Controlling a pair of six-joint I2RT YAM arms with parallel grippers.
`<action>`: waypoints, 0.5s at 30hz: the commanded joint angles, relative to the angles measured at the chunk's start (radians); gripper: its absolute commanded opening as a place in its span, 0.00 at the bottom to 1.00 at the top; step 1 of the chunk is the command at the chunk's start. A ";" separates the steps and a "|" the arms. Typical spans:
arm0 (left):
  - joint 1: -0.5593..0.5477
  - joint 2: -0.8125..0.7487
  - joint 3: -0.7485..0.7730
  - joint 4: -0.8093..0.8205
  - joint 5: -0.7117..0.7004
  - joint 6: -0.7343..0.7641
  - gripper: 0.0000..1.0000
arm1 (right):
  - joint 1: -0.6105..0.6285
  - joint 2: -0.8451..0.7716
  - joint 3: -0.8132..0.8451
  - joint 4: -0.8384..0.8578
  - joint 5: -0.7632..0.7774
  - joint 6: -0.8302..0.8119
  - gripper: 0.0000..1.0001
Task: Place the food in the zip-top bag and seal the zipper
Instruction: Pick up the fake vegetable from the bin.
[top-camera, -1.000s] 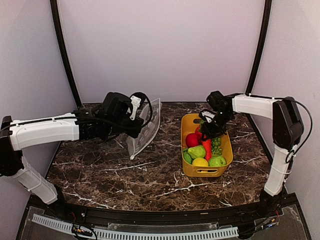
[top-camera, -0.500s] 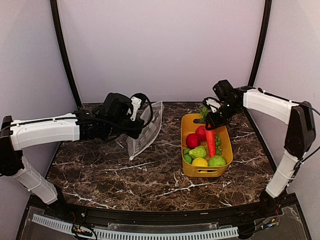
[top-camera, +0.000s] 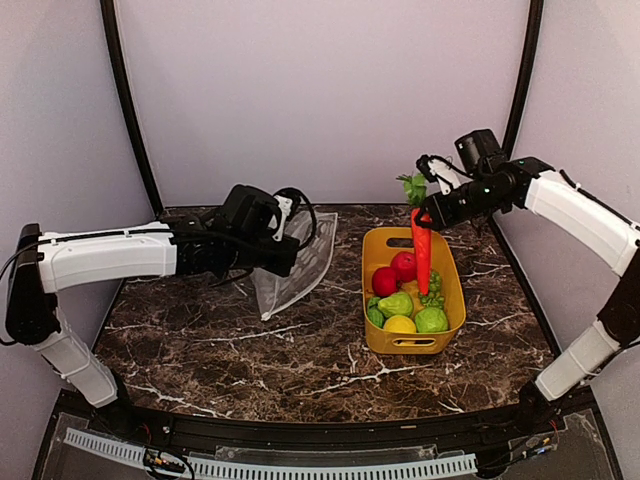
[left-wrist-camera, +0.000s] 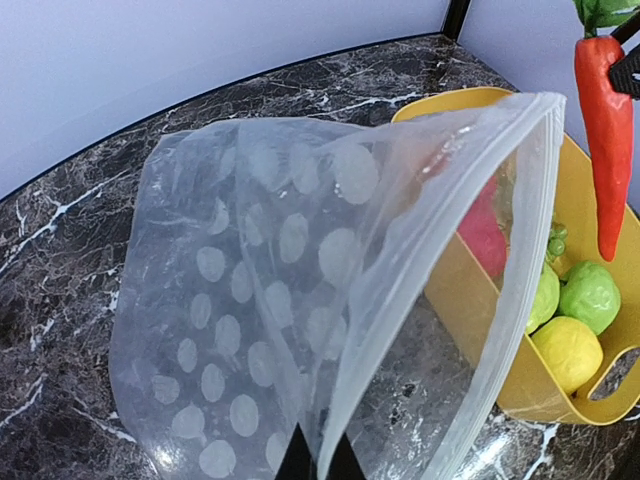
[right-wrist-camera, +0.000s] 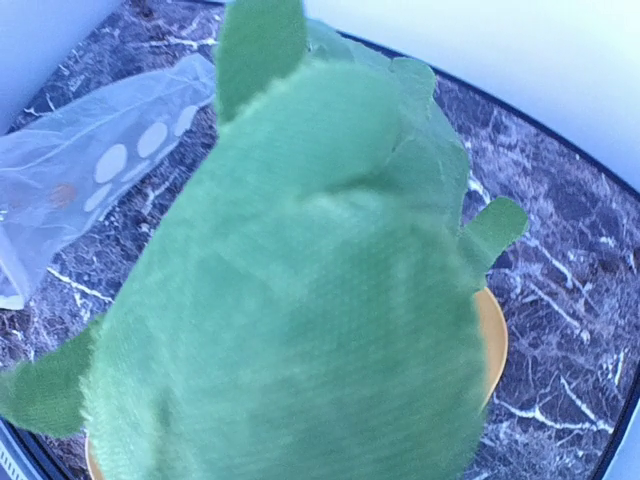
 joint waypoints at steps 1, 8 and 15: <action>0.006 0.016 0.068 -0.025 0.045 -0.104 0.01 | 0.006 -0.111 0.058 0.167 -0.136 -0.023 0.27; 0.006 0.039 0.153 -0.056 0.053 -0.315 0.01 | 0.060 -0.151 0.071 0.331 -0.274 0.008 0.20; 0.005 0.096 0.267 -0.075 0.090 -0.466 0.01 | 0.132 -0.071 0.203 0.396 -0.360 0.069 0.05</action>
